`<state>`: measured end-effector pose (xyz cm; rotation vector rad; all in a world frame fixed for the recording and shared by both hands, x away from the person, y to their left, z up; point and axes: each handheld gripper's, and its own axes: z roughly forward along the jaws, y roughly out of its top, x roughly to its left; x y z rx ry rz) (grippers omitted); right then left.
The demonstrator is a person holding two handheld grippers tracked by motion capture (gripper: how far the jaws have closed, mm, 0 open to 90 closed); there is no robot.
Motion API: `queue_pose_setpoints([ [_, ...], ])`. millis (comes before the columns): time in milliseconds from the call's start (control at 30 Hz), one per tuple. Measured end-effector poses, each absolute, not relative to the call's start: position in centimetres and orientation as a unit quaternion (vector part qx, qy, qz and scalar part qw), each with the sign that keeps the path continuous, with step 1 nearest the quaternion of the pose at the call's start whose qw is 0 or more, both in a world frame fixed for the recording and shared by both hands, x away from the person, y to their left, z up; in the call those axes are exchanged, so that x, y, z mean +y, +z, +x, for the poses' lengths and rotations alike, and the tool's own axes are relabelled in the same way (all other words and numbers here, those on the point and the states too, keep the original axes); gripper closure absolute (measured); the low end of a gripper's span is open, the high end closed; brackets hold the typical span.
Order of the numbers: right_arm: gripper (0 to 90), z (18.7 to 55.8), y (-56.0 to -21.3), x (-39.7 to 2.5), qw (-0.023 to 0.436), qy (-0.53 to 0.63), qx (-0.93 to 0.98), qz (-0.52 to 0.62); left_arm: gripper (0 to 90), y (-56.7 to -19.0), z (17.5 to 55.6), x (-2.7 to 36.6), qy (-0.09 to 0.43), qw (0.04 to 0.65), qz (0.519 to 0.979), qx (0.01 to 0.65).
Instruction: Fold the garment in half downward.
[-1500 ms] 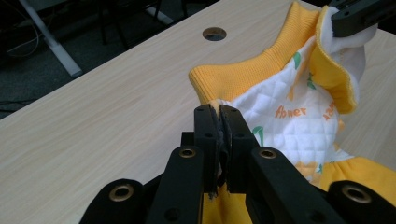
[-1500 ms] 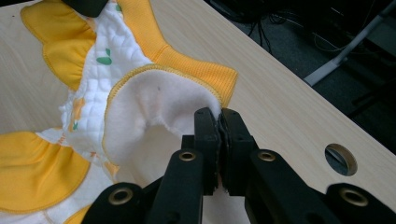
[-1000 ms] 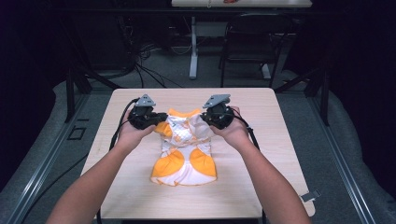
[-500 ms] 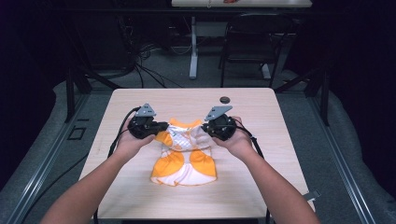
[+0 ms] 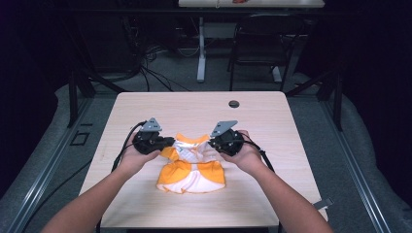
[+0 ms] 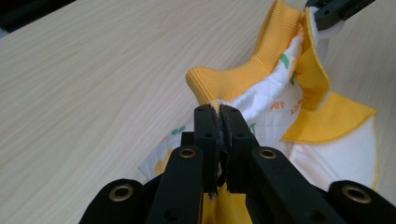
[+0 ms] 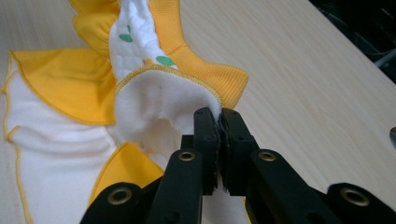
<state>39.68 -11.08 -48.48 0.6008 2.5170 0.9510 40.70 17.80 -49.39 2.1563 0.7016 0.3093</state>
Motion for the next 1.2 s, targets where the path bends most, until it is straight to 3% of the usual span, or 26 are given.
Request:
queue_pose_setpoints([
  [500, 84.3, 37.3, -50.2, -11.2, 0.168, 0.33, 0.907, 0.198, 86.1, -51.7, 38.2, 17.6, 0.096, 0.404, 0.871, 0.263],
  [1033, 69.6, 34.6, -50.3, -12.4, 0.131, 0.354, 0.902, 0.209, 81.9, -51.8, 36.2, 18.7, 0.076, 0.417, 0.865, 0.268],
  [1200, 71.4, 34.1, -49.4, -13.1, 0.13, 0.383, 0.889, 0.217, 79.3, -51.1, 36.1, 19.1, 0.075, 0.428, 0.858, 0.273],
])
